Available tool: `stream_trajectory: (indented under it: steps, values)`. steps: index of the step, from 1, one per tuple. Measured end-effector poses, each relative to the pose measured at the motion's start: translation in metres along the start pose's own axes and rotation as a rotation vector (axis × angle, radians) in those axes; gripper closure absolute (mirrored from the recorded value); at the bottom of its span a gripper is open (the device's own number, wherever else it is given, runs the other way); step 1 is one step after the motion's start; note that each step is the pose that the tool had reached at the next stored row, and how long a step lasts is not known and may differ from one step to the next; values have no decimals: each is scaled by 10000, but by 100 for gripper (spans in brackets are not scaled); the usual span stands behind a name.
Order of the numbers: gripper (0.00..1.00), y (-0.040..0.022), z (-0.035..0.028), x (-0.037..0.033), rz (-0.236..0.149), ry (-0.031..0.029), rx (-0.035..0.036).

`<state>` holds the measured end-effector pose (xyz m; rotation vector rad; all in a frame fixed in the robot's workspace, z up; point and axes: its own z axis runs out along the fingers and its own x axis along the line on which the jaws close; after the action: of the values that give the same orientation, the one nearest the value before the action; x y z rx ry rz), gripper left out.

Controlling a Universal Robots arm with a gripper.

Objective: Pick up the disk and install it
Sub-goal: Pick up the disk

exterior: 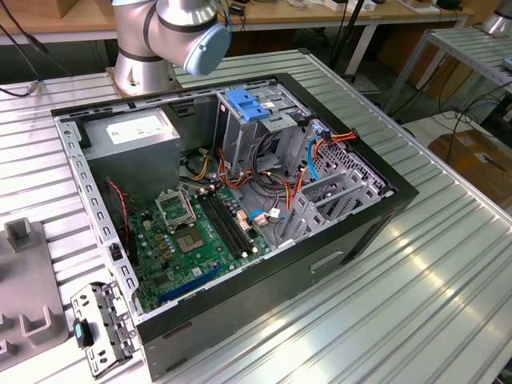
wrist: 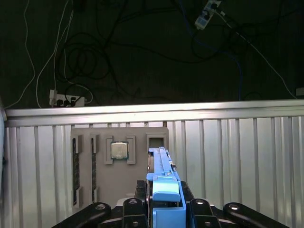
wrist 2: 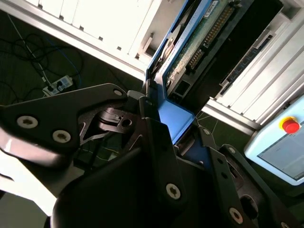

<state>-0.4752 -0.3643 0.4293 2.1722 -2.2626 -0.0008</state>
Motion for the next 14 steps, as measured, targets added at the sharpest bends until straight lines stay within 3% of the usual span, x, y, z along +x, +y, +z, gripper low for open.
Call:
stream_trajectory:
  steps: [14]
  values:
    - [63,1,-88,0,0,1,1]
